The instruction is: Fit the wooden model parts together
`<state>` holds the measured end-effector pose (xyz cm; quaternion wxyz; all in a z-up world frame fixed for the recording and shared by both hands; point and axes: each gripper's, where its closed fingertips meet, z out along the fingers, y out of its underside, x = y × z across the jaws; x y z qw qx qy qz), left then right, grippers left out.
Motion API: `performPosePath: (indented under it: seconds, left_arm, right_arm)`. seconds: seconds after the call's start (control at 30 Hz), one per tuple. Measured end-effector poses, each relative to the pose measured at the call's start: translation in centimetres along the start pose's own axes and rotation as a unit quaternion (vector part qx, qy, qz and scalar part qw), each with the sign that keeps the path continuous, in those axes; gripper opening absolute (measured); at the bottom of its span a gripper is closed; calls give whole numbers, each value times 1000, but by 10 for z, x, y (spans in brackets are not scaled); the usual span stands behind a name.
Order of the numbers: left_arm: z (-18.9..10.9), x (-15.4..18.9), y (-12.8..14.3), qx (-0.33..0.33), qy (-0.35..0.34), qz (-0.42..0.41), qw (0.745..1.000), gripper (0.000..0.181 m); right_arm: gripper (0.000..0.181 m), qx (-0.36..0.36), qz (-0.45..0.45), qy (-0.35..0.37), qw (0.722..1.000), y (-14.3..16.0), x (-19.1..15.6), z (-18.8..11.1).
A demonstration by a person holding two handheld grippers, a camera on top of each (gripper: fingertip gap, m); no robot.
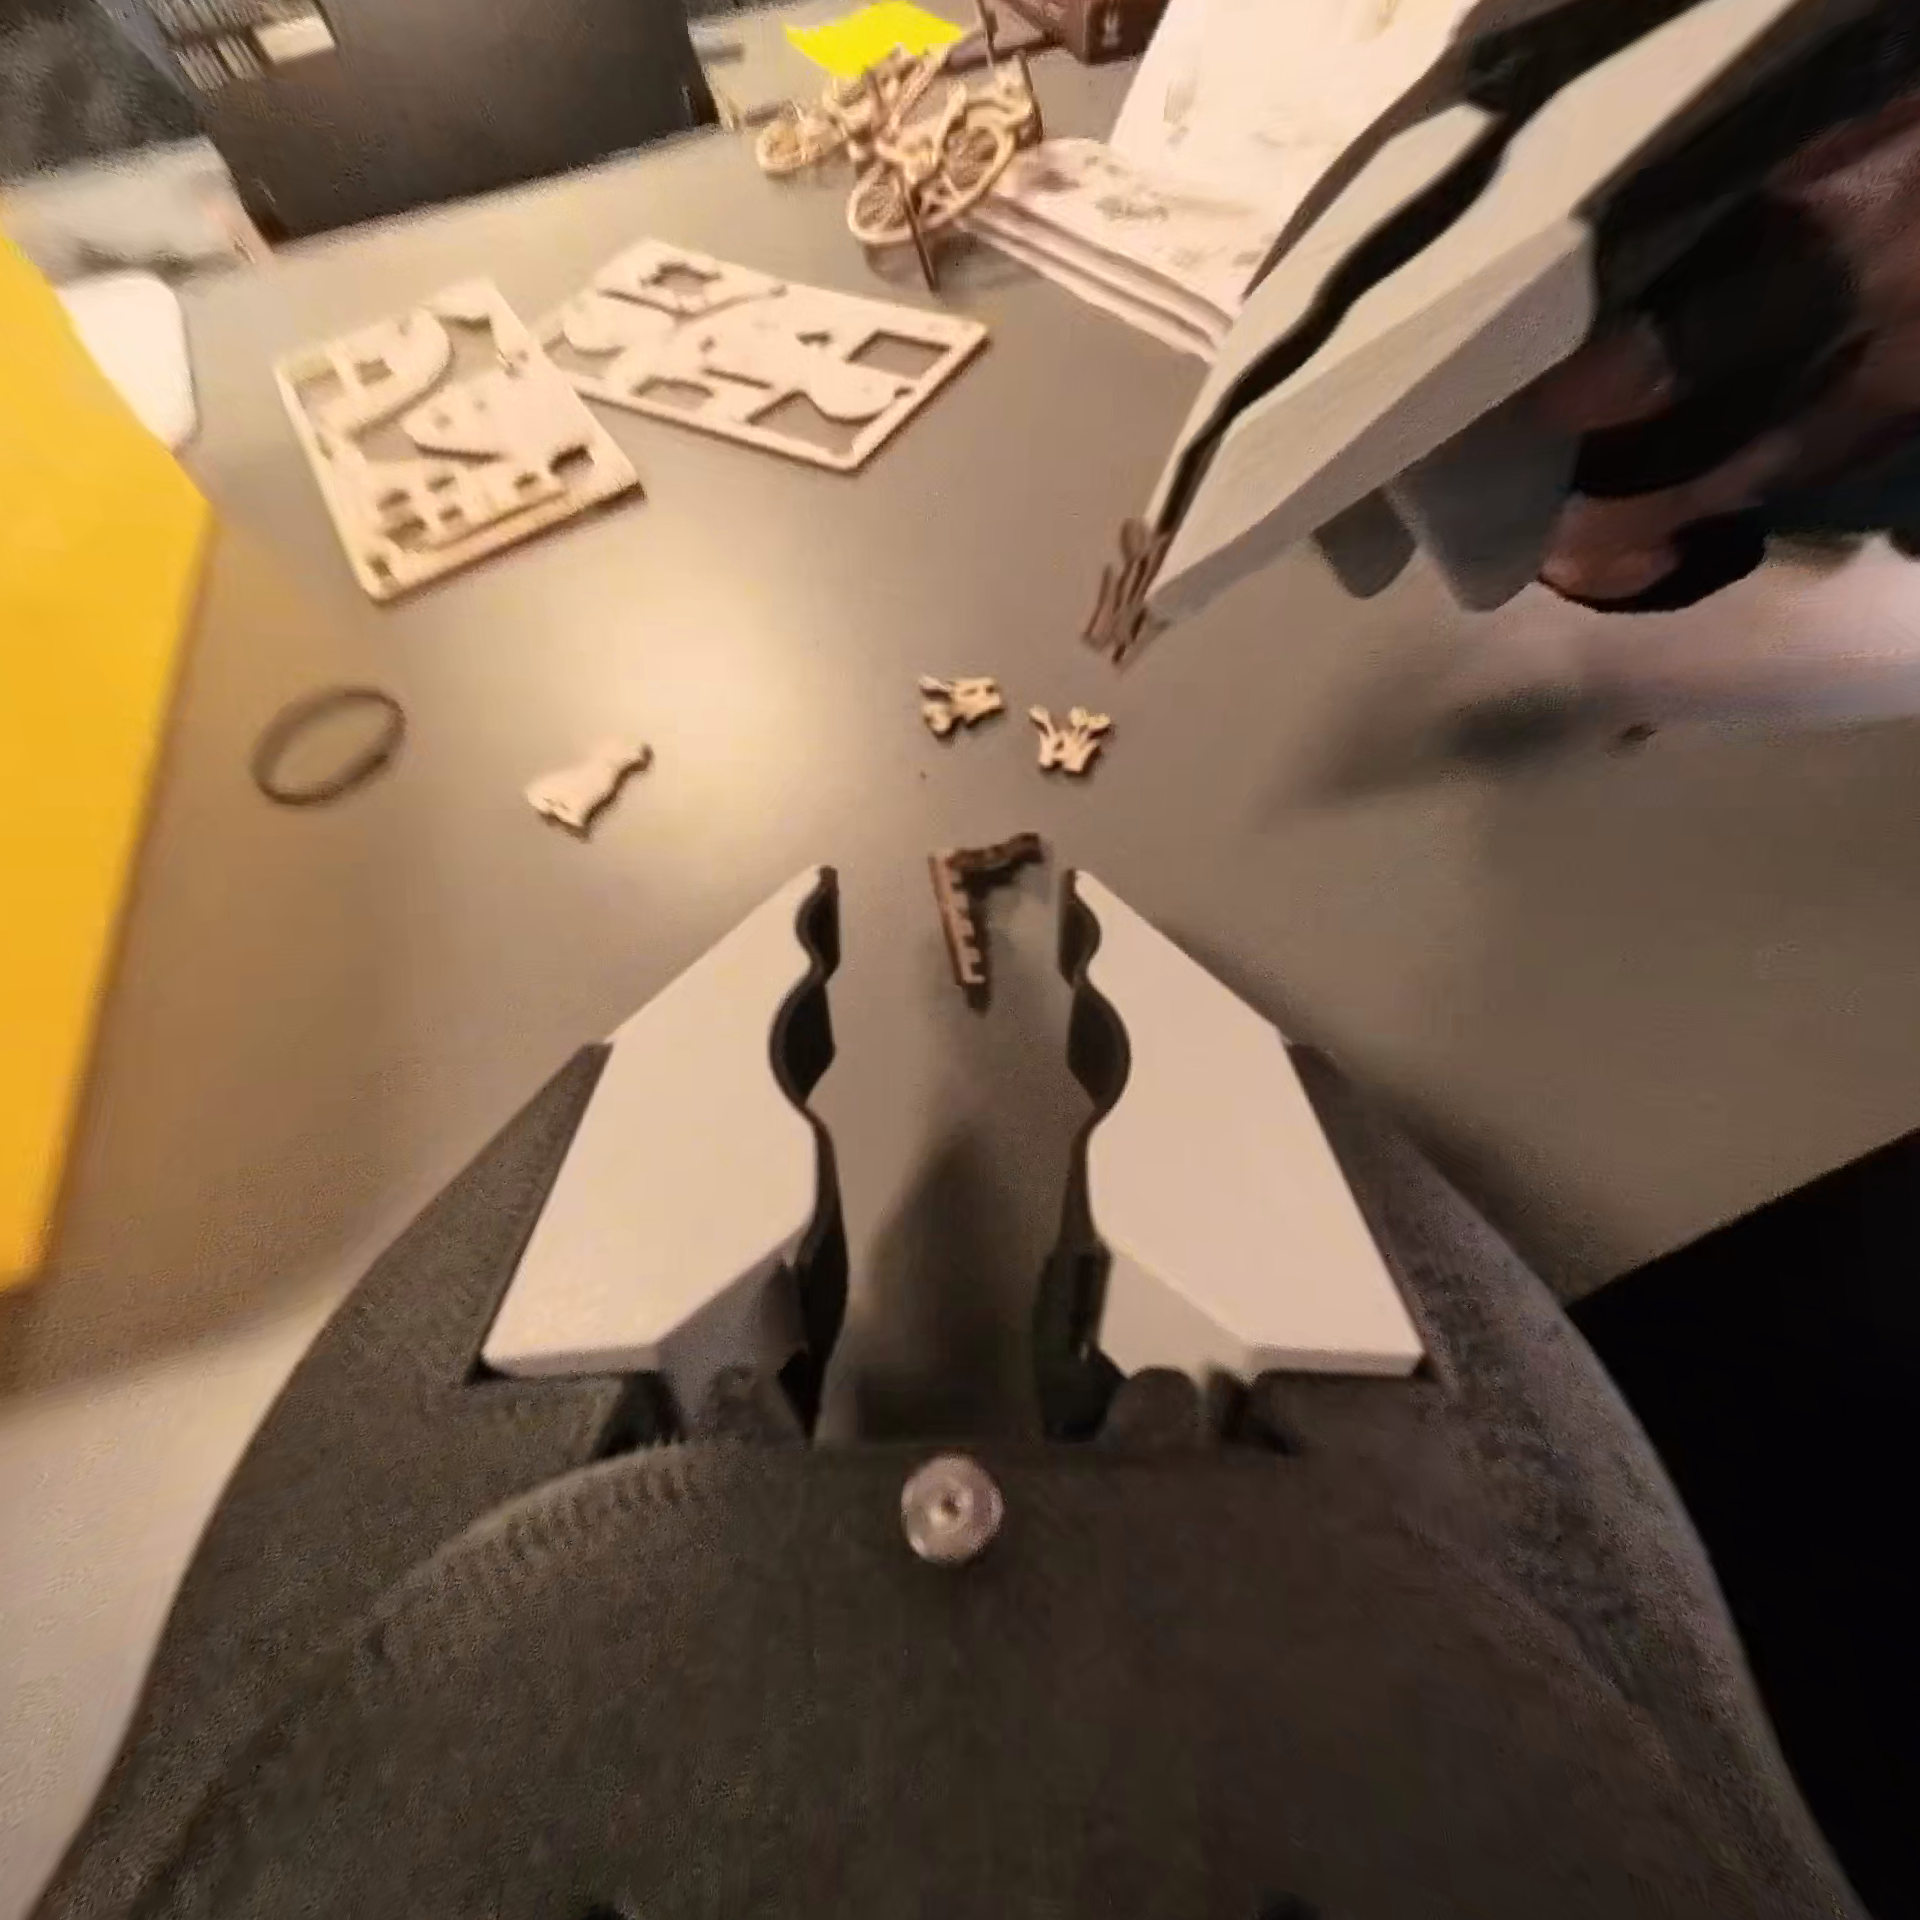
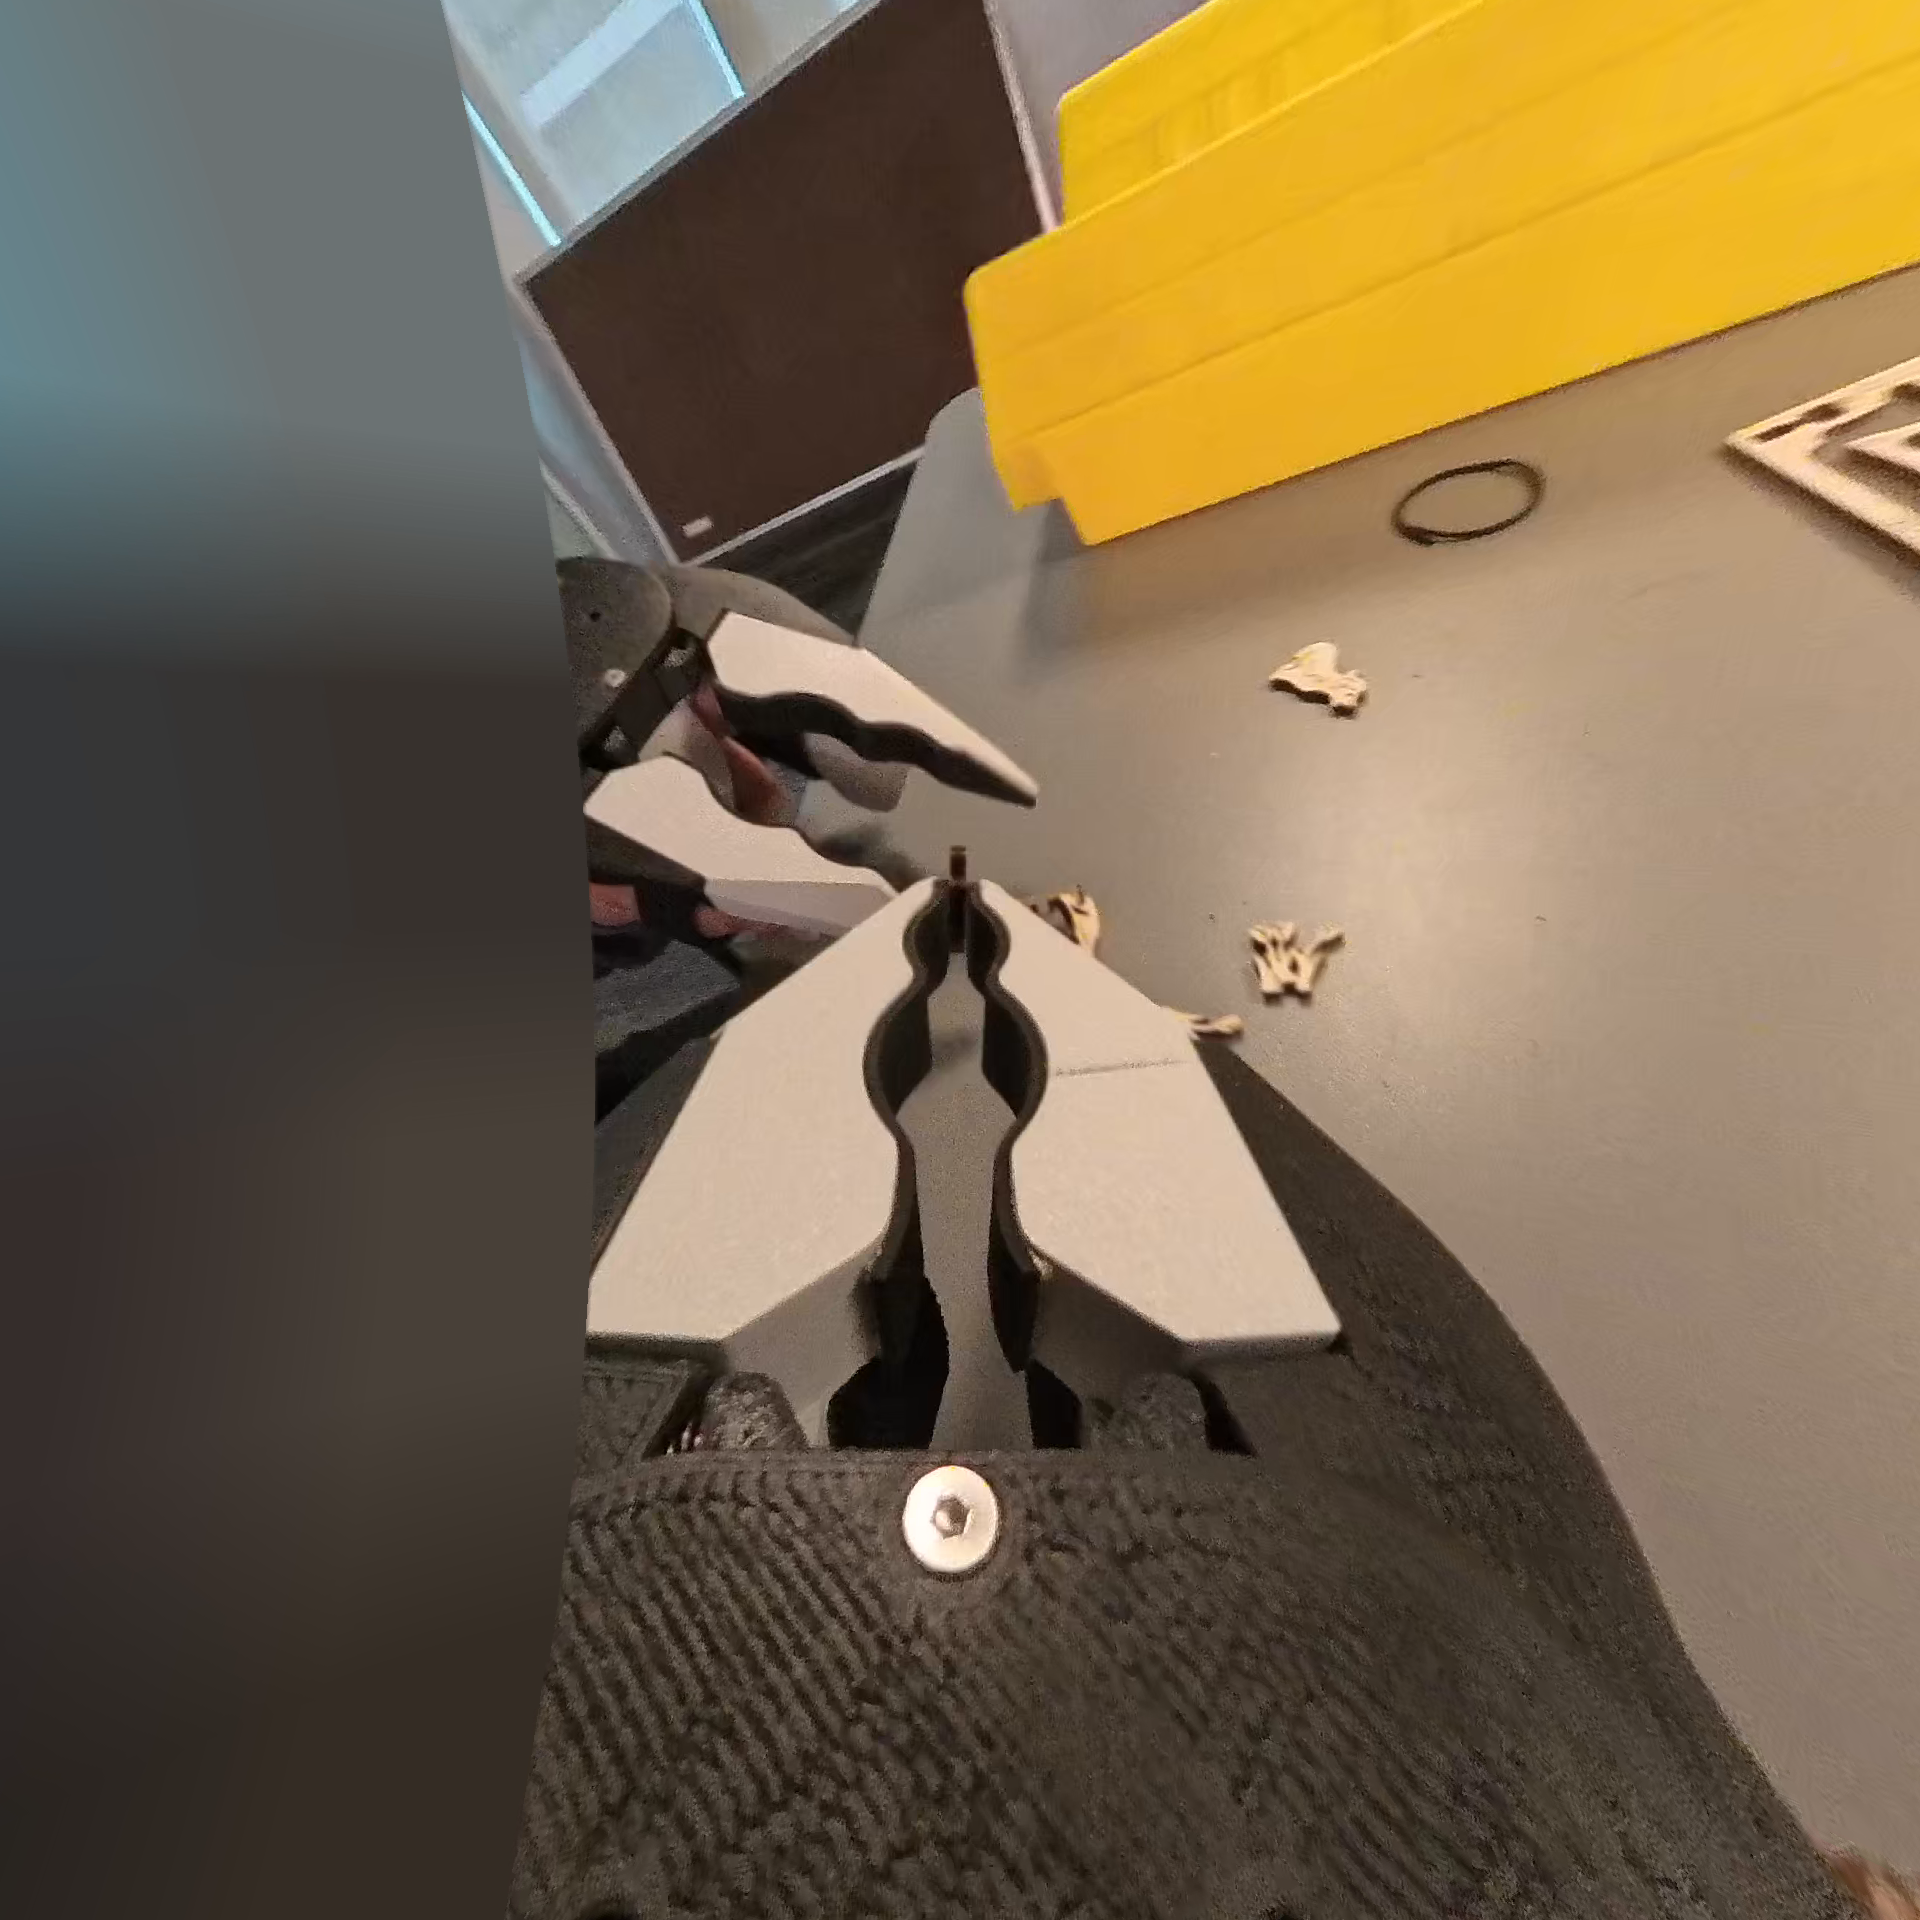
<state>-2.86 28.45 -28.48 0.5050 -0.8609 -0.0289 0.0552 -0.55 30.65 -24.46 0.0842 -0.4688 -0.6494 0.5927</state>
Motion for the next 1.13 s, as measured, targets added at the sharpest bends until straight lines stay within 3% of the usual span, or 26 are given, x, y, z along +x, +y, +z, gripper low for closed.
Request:
performPosePath:
  seconds: [0.03,0.3,0.43,0.57,0.63,0.73,0.83,1.13]
  left_arm:
    - [2,3,4,-6,18,-23,1000,39]
    - [10,5,22,-99,15,-35,994,23]
    - [14,12,20,-100,24,-32,994,4]
    - [17,11,11,-66,33,-126,989,3]
    - [13,19,-8,1,82,-219,972,3]
    - [2,25,-28,83,157,-351,919,2]
    - [-10,27,-39,146,189,-424,873,2]
    - [-7,55,-43,148,268,-482,821,0]
  right_arm:
    - [1,6,-11,13,1000,2,2,-4]
    - [1,54,-95,71,991,6,0,-22]
    - [1,53,-149,79,984,6,-4,-24]
    - [0,83,-177,74,978,-2,-8,-31]
    - [1,92,-198,77,973,-5,-8,-36]
    - [0,111,-230,66,965,-10,-16,-42]
    - [1,117,-266,58,955,-11,-25,-42]
    - [0,83,-257,65,961,1,-20,-30]
